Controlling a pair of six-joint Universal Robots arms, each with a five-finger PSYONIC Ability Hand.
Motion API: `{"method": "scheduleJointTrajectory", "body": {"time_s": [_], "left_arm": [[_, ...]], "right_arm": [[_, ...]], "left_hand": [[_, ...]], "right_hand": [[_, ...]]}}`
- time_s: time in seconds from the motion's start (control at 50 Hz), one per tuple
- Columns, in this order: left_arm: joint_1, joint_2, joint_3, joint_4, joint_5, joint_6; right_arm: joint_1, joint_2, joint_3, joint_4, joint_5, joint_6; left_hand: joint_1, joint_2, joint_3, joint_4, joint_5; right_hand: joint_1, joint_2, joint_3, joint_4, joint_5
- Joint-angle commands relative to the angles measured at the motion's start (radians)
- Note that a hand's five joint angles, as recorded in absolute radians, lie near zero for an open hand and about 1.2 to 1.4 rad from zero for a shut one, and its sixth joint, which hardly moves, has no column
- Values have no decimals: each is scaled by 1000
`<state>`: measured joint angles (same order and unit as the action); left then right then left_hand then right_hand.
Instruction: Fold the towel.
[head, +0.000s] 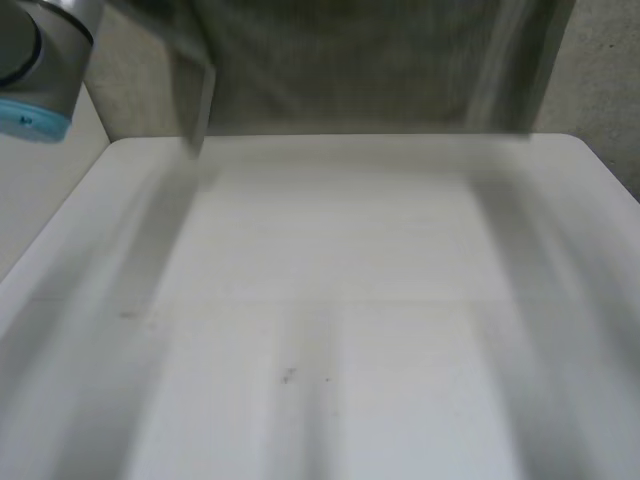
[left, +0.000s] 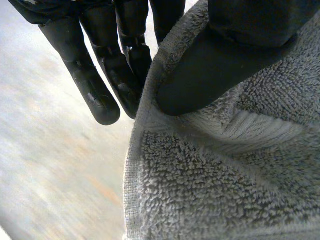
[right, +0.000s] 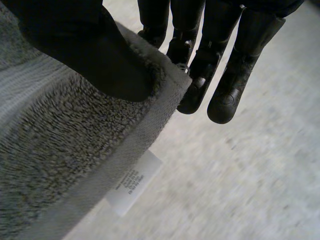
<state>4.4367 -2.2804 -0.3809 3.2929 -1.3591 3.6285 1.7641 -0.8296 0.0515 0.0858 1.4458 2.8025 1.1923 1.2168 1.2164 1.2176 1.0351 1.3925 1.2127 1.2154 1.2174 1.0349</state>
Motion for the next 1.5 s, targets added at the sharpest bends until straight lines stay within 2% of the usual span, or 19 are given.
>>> {"method": "scheduleJointTrajectory", "body": {"time_s": [0.02,0.12,0.16,0.22,0.26,0.28,0.32,0.4,0.48,0.54,0.58,0.64,0.74,0.92,1.02,1.16,1.36,1.46,1.5], "left_arm": [[9,56,-141,21,-15,-110],[15,62,-302,-50,-6,-108],[16,59,-425,-74,-3,-105],[16,55,-493,-75,-3,-105],[18,38,-617,-67,0,-99],[18,38,-618,-67,0,-99],[20,-14,-703,-53,15,-73],[27,-62,-769,-47,21,-30],[33,-96,-849,-44,21,44],[35,-96,-869,-44,21,68],[35,-82,-895,-44,18,102],[39,-38,-911,-45,11,102],[38,25,-957,-41,11,99],[35,88,-1044,17,8,99],[38,110,-1113,79,-41,99],[43,116,-1151,91,-100,99],[55,116,-1194,86,-104,97],[55,119,-1217,85,-103,97],[55,128,-1233,85,-101,97]], "right_arm": [[-2,-49,133,101,-4,0],[-3,-46,312,224,-18,-24],[-9,-46,477,255,-42,-66],[-11,-48,565,250,-56,-86],[-12,-37,718,220,-80,-113],[-12,-37,719,219,-81,-113],[-12,-17,845,175,-87,-133],[-12,7,947,141,-88,-149],[-12,12,1045,106,-88,-164],[-14,-2,1086,83,-88,-164],[-14,-14,1103,74,-90,-163],[-14,-51,1143,55,-91,-163],[-28,-92,1208,20,-113,-163],[-57,-131,1274,2,-133,-158],[-71,-146,1291,3,-134,-155],[-74,-154,1295,3,-134,-155],[-69,-154,1306,3,-134,-155],[-69,-154,1308,3,-133,-155],[-71,-157,1309,3,-131,-155]], "left_hand": [[204,180,180,179,187],[204,180,180,179,187],[204,180,180,179,187],[204,180,180,179,187],[204,180,180,179,187],[204,180,180,179,187],[204,180,180,179,187],[204,180,180,179,187],[-3,-28,-27,-29,-21],[-110,-134,-134,-135,-127],[-352,-377,-377,-378,-370],[-488,-512,-512,-513,-505],[-497,-522,-521,-523,-515],[-497,-522,-521,-523,-515],[-486,-510,-510,-511,-503],[-471,-495,-495,-496,-488],[-409,-434,-433,-434,-427],[-333,-357,-357,-358,-350],[-47,-72,-71,-72,-64]], "right_hand": [[4,184,181,179,187],[4,184,181,179,187],[4,184,181,179,187],[4,184,181,179,187],[4,184,181,179,187],[4,184,181,179,187],[4,184,181,179,187],[4,184,181,179,187],[4,184,181,179,187],[4,184,181,179,187],[4,184,181,179,187],[4,184,181,179,187],[4,184,181,179,187],[4,184,181,179,187],[4,184,181,179,187],[4,184,181,179,187],[4,184,181,179,187],[4,184,181,179,187],[4,184,181,179,187]]}}
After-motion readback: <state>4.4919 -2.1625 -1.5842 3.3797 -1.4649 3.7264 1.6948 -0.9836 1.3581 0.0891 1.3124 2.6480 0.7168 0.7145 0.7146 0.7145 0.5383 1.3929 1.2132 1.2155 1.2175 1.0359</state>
